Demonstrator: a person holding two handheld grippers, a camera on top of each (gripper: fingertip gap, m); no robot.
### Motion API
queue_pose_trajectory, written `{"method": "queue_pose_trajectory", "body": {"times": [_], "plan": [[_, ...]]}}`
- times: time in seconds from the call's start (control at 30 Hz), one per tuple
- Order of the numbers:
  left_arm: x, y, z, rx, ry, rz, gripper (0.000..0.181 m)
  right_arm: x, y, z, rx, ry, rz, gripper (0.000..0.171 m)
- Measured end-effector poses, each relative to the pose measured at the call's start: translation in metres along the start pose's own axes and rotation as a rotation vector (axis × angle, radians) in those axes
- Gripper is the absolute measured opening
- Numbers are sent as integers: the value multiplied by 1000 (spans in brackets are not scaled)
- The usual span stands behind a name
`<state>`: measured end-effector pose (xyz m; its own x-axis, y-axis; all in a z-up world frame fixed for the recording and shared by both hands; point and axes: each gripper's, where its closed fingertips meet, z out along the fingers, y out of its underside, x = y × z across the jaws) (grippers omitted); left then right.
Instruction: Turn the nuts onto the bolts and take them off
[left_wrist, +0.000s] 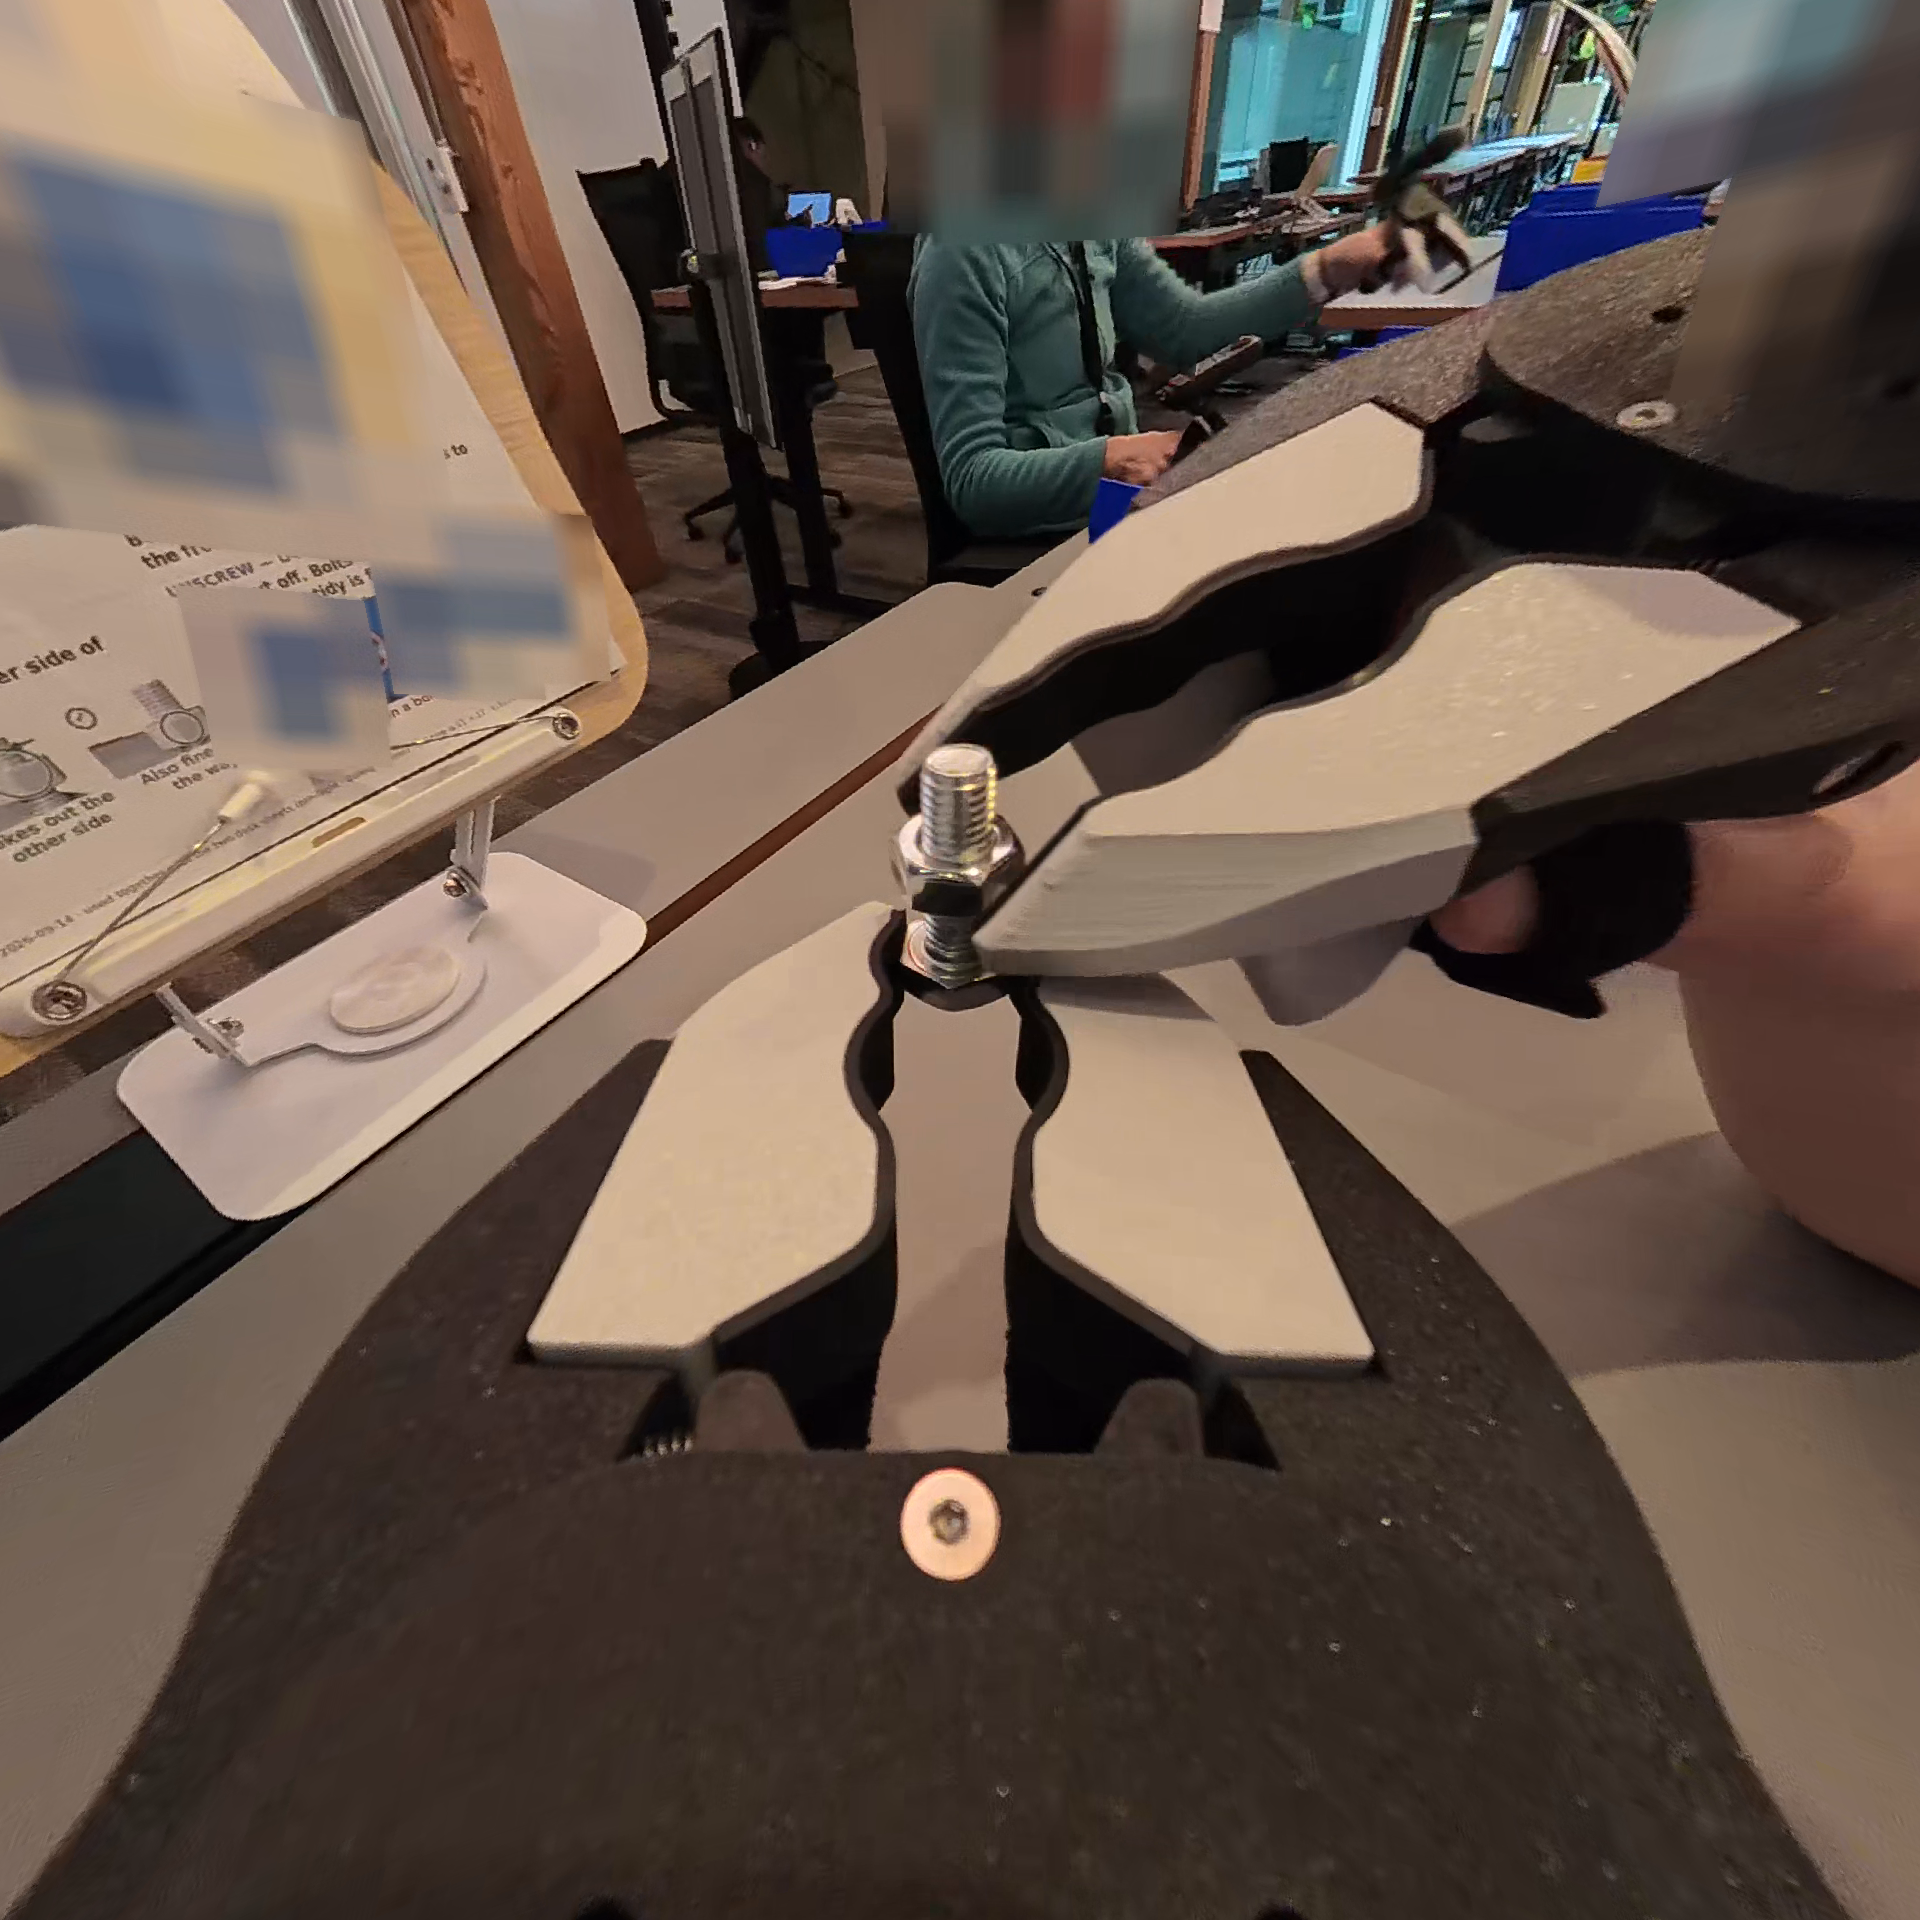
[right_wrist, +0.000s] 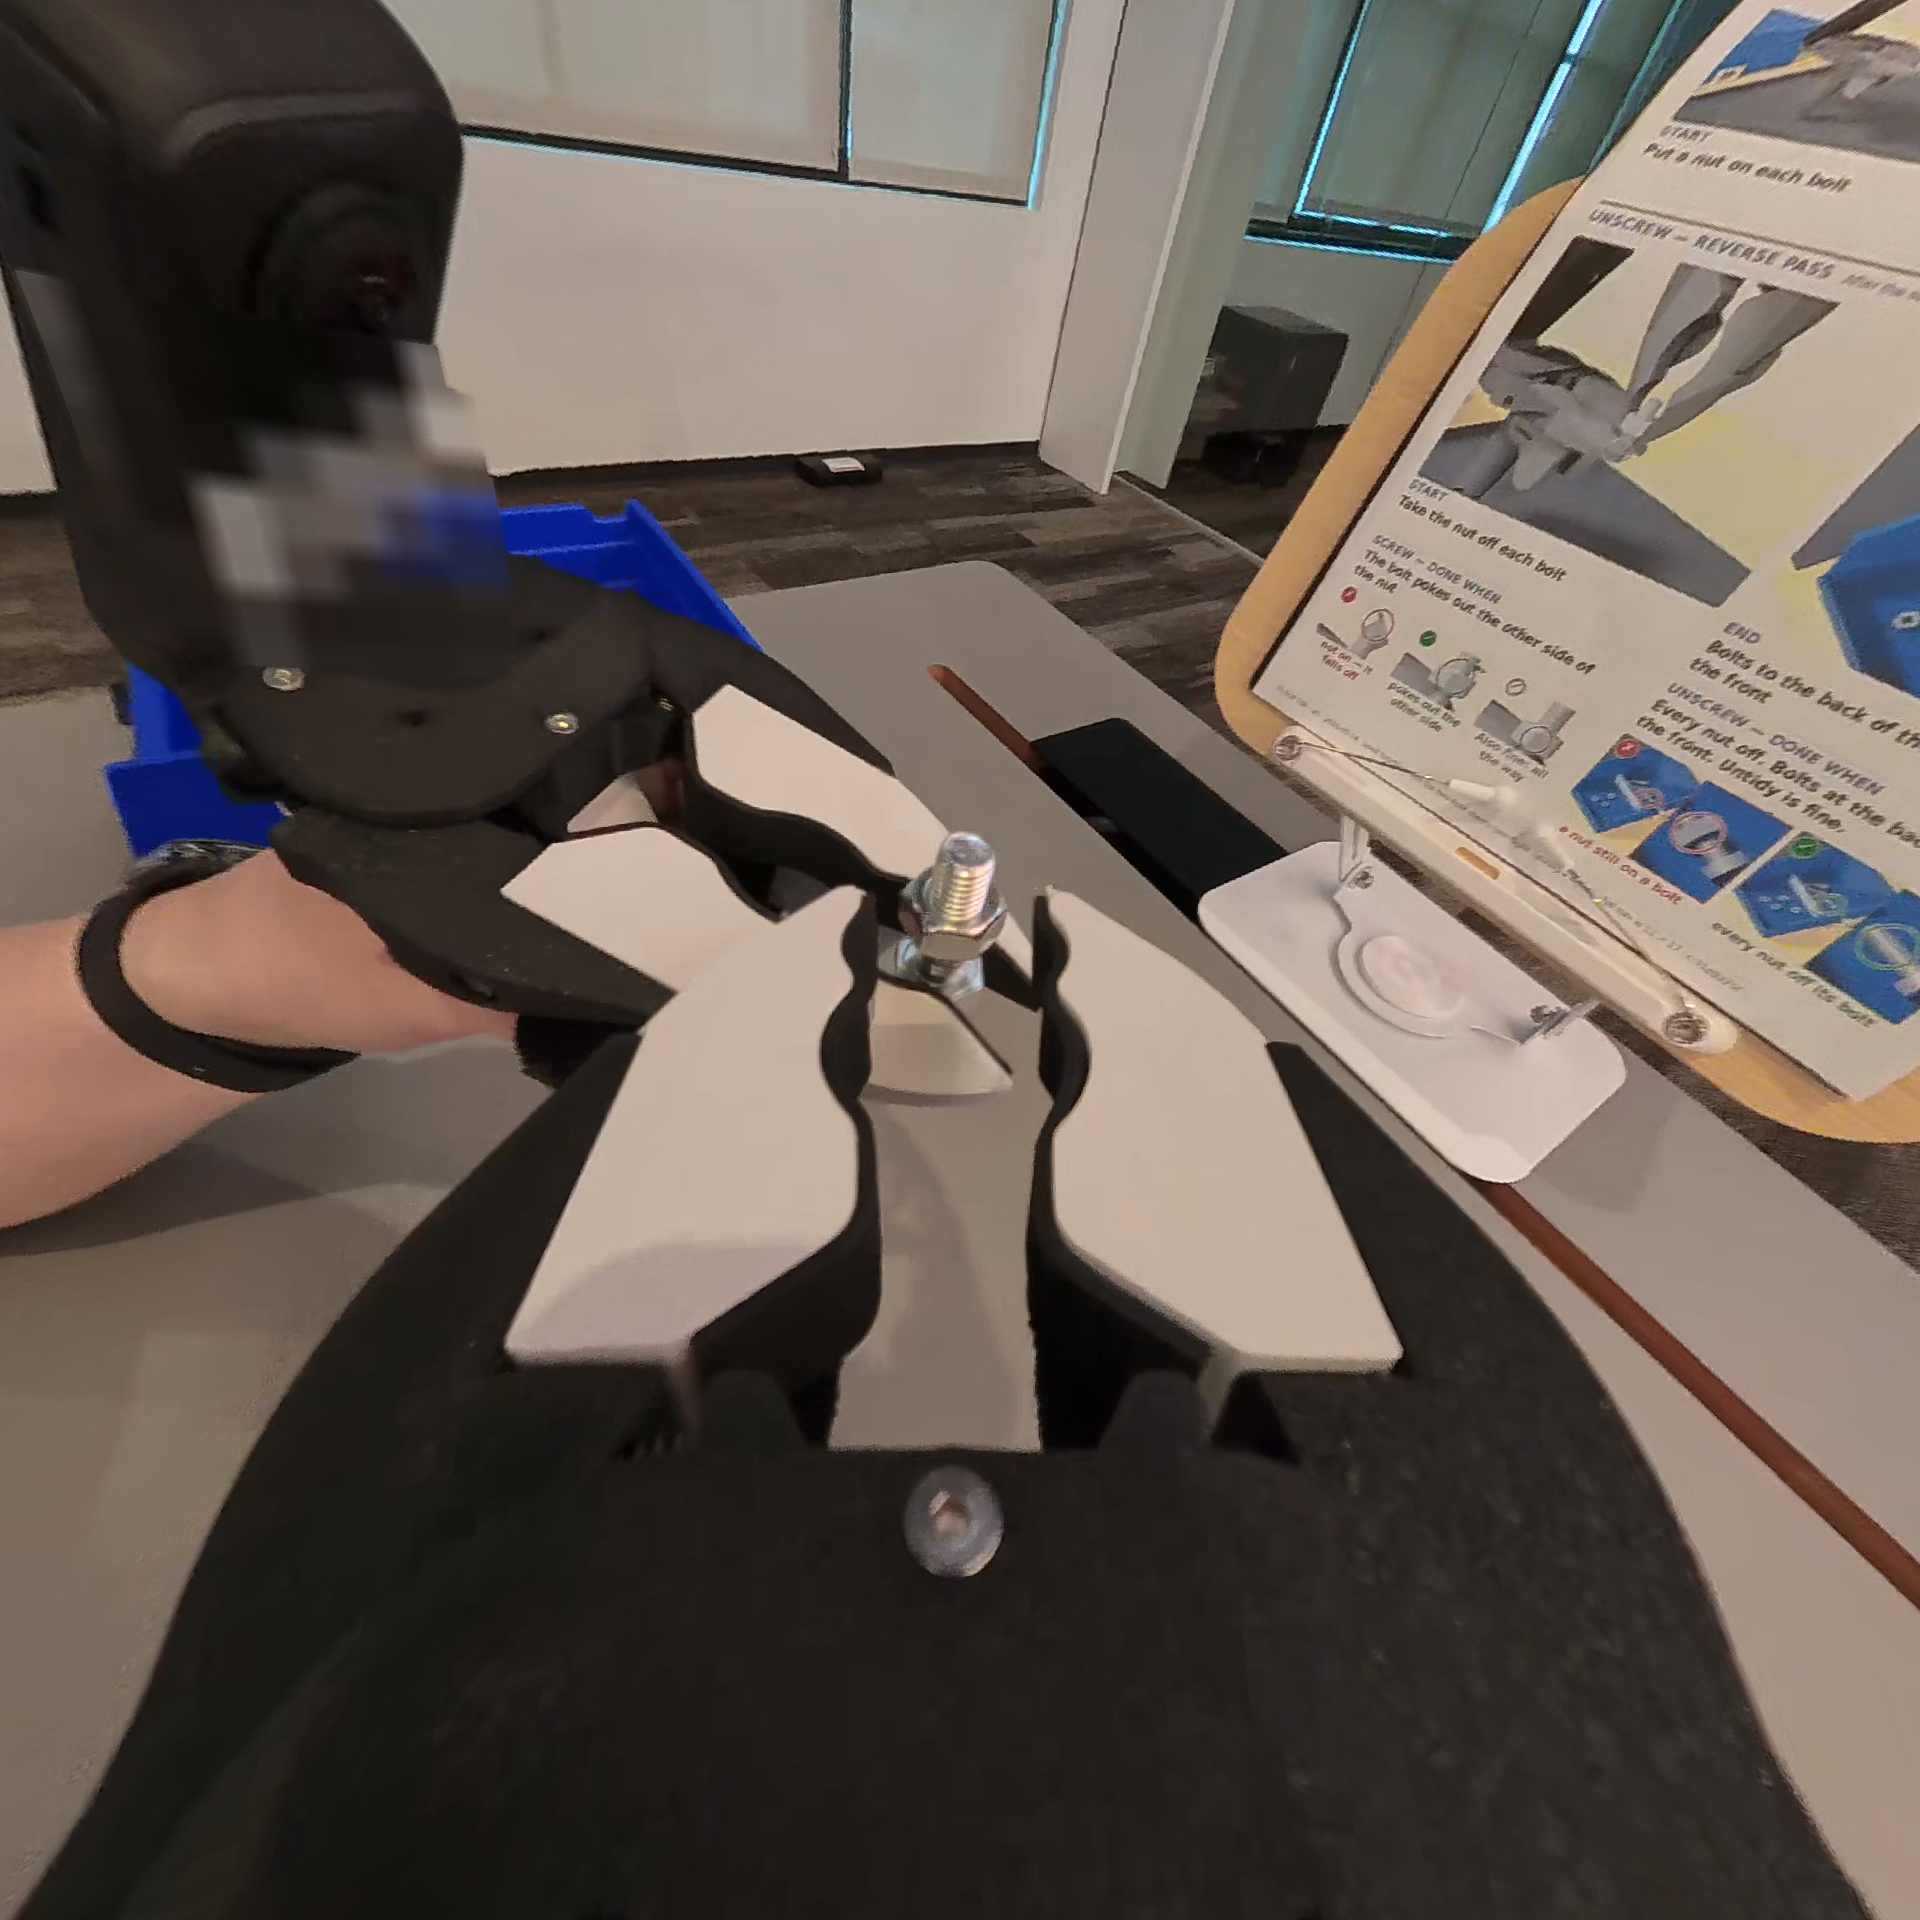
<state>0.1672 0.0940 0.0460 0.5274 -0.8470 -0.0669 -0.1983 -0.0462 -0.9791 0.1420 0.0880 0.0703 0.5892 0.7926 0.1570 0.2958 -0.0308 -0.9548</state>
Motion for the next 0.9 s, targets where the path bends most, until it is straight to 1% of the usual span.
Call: {"method": "queue_pose_trajectory", "body": {"times": [0.07,0.13,0.3,0.43,0.57,0.8,0.9], "plan": [[2,0,0,-4,5,9,19,1,1,0,-10,3,-20,25],[4,-1,0,-6,9,15,19,-3,0,-1,-8,-25,-27,19],[9,-2,-2,-11,47,24,19,-6,0,-4,-13,-64,-55,19],[16,-3,-5,-22,100,42,18,-11,-1,-10,-22,-142,-78,19],[32,-5,-10,-28,211,35,18,-20,-2,-21,-12,-272,-115,19],[71,-7,-25,-58,457,37,19,-45,-1,-49,42,-581,-156,19],[86,-7,-31,-59,557,30,19,-54,-1,-60,70,-687,-175,19]]}}
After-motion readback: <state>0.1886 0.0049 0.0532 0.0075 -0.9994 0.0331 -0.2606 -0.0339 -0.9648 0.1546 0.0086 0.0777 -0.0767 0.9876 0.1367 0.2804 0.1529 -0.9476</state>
